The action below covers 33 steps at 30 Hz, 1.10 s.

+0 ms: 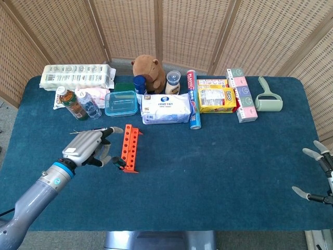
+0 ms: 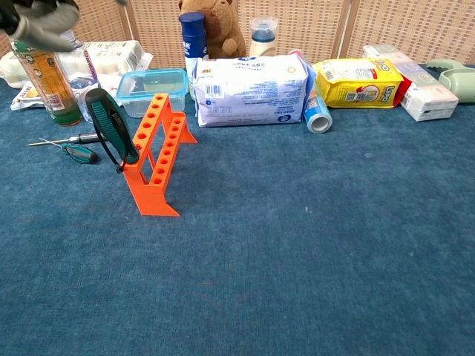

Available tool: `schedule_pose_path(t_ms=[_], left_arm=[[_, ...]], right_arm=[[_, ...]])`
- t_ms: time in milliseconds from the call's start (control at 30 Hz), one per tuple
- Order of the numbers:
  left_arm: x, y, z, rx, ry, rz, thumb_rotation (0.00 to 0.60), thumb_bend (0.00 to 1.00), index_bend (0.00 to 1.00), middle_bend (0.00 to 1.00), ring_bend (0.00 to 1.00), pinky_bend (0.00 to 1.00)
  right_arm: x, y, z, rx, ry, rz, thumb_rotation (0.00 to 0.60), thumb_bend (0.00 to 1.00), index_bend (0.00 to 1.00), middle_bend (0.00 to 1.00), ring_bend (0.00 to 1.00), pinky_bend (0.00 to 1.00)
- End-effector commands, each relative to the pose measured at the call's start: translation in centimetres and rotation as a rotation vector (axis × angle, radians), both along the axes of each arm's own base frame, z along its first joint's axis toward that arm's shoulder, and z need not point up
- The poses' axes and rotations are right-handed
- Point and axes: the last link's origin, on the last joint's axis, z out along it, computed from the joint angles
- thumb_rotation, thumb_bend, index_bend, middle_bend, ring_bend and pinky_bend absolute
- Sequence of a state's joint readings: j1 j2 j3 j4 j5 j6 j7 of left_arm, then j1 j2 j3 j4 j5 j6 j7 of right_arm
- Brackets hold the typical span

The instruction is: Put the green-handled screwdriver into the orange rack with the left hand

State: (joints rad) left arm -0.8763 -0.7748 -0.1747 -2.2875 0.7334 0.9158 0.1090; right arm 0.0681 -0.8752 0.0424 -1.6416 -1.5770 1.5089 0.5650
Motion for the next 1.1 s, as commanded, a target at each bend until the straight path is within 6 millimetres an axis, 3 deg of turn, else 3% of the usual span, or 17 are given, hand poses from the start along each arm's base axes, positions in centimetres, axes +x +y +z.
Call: schedule_pose_path(t_ms=[33, 167, 267, 467, 600, 767, 900, 1100], left_arm=[[-0.6, -0.3, 1.5, 0.076, 0.021, -0.035, 0.6, 0.31, 0.16, 0.34, 0.56, 0.58], [-2.0, -1.0, 2.7, 0.169, 0.093, -0.079, 0.6, 0.27, 0.15, 0.1, 0.45, 0.48], [-3.8, -1.9, 3.5, 0.235, 0.149, -0.104, 0.6, 0.26, 0.13, 0.01, 0.4, 0.44], [-8.7, -4.4, 5.3, 0.352, 0.235, -0.121, 0.6, 0.25, 0.13, 0.0, 0.31, 0.38], [-11.8, -6.5, 5.8, 0.38, 0.25, -0.1, 0.6, 0.25, 0.11, 0.0, 0.01, 0.28], [-15.0, -9.1, 5.9, 0.429, 0.268, -0.079, 0.6, 0.23, 0.1, 0.0, 0.0, 0.23], [-17.7, -11.2, 5.2, 0.494, 0.319, -0.02, 0.6, 0.19, 0.02, 0.0, 0.0, 0.15], [-19.8, -13.2, 3.6, 0.533, 0.306, 0.081, 0.6, 0.16, 0.0, 0.0, 0.0, 0.11]], right_arm=[[0.0, 0.0, -0.1, 0.001, 0.002, 0.001, 0.6, 0.06, 0.16, 0.03, 0.01, 0.0], [0.1, 0.0, -0.2, 0.001, 0.005, 0.001, 0.6, 0.06, 0.16, 0.03, 0.01, 0.0], [0.1, 0.0, -0.2, 0.0, 0.008, 0.001, 0.6, 0.06, 0.16, 0.03, 0.01, 0.0], [0.2, 0.0, -0.5, 0.002, 0.016, 0.0, 0.6, 0.06, 0.16, 0.03, 0.01, 0.0], [0.3, 0.0, -0.7, 0.005, 0.021, 0.001, 0.6, 0.06, 0.16, 0.03, 0.01, 0.0], [0.4, -0.1, -1.0, 0.012, 0.029, -0.003, 0.6, 0.06, 0.16, 0.03, 0.01, 0.0], [0.5, -0.1, -1.1, 0.005, 0.037, -0.005, 0.6, 0.06, 0.16, 0.03, 0.01, 0.0], [0.5, 0.1, -0.9, -0.01, 0.043, -0.002, 0.6, 0.06, 0.16, 0.03, 0.01, 0.0]])
